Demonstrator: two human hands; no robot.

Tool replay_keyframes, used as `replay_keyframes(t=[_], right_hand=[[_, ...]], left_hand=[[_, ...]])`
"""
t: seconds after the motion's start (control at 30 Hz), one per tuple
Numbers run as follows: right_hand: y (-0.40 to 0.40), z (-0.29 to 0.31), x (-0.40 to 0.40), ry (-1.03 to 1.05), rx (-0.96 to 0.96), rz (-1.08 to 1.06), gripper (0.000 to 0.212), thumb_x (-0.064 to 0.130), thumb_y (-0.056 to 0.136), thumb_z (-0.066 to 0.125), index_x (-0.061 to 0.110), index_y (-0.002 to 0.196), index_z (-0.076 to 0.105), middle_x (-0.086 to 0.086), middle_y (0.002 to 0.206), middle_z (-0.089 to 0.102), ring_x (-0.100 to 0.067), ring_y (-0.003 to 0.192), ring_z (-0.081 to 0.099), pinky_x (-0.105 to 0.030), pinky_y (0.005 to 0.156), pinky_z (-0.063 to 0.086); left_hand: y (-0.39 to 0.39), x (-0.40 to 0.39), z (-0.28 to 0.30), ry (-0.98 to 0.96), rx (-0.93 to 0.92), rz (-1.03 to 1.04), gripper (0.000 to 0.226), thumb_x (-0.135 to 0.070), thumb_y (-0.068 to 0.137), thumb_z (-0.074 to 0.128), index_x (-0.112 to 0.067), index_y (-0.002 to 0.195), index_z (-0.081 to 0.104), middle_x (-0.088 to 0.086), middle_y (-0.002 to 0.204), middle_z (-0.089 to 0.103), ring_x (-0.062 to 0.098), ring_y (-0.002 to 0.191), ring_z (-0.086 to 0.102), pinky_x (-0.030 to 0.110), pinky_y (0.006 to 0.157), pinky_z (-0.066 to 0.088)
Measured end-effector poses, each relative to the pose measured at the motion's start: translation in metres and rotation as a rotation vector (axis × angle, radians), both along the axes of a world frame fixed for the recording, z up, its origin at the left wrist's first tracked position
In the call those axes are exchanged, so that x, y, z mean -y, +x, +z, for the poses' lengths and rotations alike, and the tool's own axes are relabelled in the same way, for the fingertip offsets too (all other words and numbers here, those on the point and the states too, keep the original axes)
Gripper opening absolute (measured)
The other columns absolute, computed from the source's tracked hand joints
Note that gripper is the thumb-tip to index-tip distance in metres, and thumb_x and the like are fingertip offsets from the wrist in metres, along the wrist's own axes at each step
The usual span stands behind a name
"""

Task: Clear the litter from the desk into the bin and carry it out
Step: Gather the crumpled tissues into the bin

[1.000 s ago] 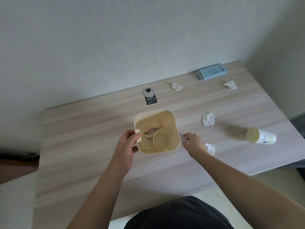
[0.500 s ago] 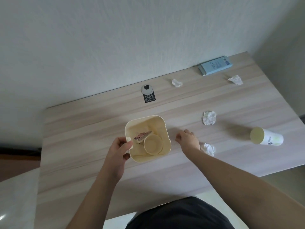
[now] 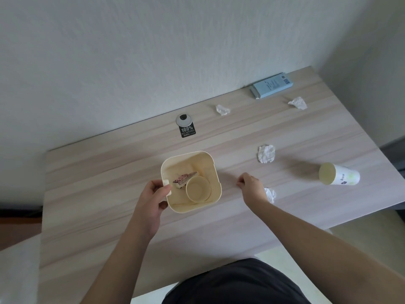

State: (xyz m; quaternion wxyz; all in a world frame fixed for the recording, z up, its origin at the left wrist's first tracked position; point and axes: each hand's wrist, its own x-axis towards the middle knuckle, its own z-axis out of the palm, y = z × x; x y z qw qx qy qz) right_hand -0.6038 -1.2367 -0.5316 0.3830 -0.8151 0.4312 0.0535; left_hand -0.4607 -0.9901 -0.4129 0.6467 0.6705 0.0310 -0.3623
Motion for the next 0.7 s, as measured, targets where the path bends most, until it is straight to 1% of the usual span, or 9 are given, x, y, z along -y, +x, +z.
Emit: replay_keyframes(t=[0.07,0.13,0.2,0.3,0.37,0.43,0.57,0.63,0.7], right_hand=[[-0.006,0.005,0.002,0.006,0.057,-0.038,0.005,0.01,0.092,0.055,0.012,0.089,0.059,-0.005,0.088,0.066,-0.023,0.078,0.057,-0.033,0.064,0.044],[-0.015,0.012,0.007,-0.016,0.095,-0.066,0.005,0.014,0.091,0.059,0.015,0.087,0.061,0.001,0.083,0.065,-0.019,0.075,0.058,-0.031,0.059,0.046],[-0.029,0.018,0.015,-0.027,0.131,-0.073,0.005,0.016,0.089,0.064,0.015,0.085,0.063,0.002,0.078,0.065,-0.018,0.073,0.06,-0.031,0.061,0.049],[-0.055,0.024,0.028,-0.036,0.144,-0.092,0.007,0.013,0.086,0.067,0.016,0.081,0.064,0.004,0.073,0.065,-0.014,0.071,0.061,-0.025,0.058,0.047],[-0.071,0.026,0.033,-0.056,0.132,-0.1,0.007,0.012,0.085,0.067,0.017,0.08,0.064,0.005,0.073,0.065,-0.014,0.071,0.061,-0.026,0.058,0.047],[-0.081,0.025,0.036,-0.071,0.112,-0.087,0.005,0.013,0.085,0.065,0.017,0.085,0.064,0.003,0.076,0.066,-0.017,0.073,0.061,-0.029,0.06,0.047],[-0.089,0.018,0.037,-0.097,0.063,-0.05,0.014,0.014,0.086,0.064,0.016,0.1,0.066,0.005,0.076,0.066,-0.019,0.07,0.058,-0.027,0.06,0.041],[-0.089,0.015,0.038,-0.064,0.015,-0.027,0.017,0.016,0.087,0.064,0.016,0.103,0.065,0.005,0.08,0.068,-0.019,0.073,0.06,-0.029,0.063,0.045],[-0.087,0.013,0.04,-0.029,-0.051,0.001,0.02,0.018,0.087,0.062,0.019,0.108,0.062,0.004,0.083,0.069,-0.02,0.077,0.062,-0.031,0.067,0.049]], left_hand=[[0.0,-0.001,-0.001,-0.001,0.003,0.0,0.04,-0.036,0.061,0.075,-0.016,0.093,0.063,0.002,0.086,0.069,0.015,0.078,0.062,0.041,0.073,0.044],[-0.001,-0.001,-0.002,-0.003,0.003,-0.013,0.038,-0.036,0.062,0.075,-0.016,0.093,0.064,0.003,0.088,0.07,0.016,0.081,0.063,0.042,0.074,0.045],[-0.002,0.001,-0.003,0.0,0.007,-0.025,0.04,-0.036,0.063,0.075,-0.015,0.095,0.063,0.004,0.09,0.07,0.017,0.083,0.063,0.044,0.076,0.045],[-0.003,0.01,-0.003,-0.001,0.008,-0.042,0.041,-0.037,0.063,0.075,-0.015,0.095,0.063,0.004,0.09,0.07,0.019,0.084,0.063,0.044,0.076,0.045],[-0.005,0.019,-0.004,-0.003,0.011,-0.062,0.04,-0.037,0.063,0.075,-0.016,0.095,0.063,0.002,0.089,0.07,0.018,0.084,0.063,0.043,0.076,0.045],[-0.008,0.028,-0.005,-0.005,0.01,-0.086,0.041,-0.038,0.062,0.075,-0.016,0.094,0.063,0.0,0.087,0.07,0.016,0.082,0.063,0.041,0.075,0.045],[-0.015,0.048,-0.004,-0.01,0.005,-0.124,0.044,-0.038,0.06,0.075,-0.015,0.095,0.062,0.002,0.089,0.068,0.017,0.082,0.061,0.039,0.074,0.044],[-0.018,0.057,-0.002,-0.011,0.012,-0.143,0.044,-0.038,0.059,0.074,-0.015,0.094,0.062,0.004,0.088,0.065,0.019,0.082,0.058,0.039,0.073,0.041],[-0.019,0.064,0.0,-0.017,0.02,-0.158,0.042,-0.038,0.059,0.074,-0.016,0.093,0.062,0.002,0.086,0.066,0.018,0.08,0.059,0.038,0.071,0.04]])
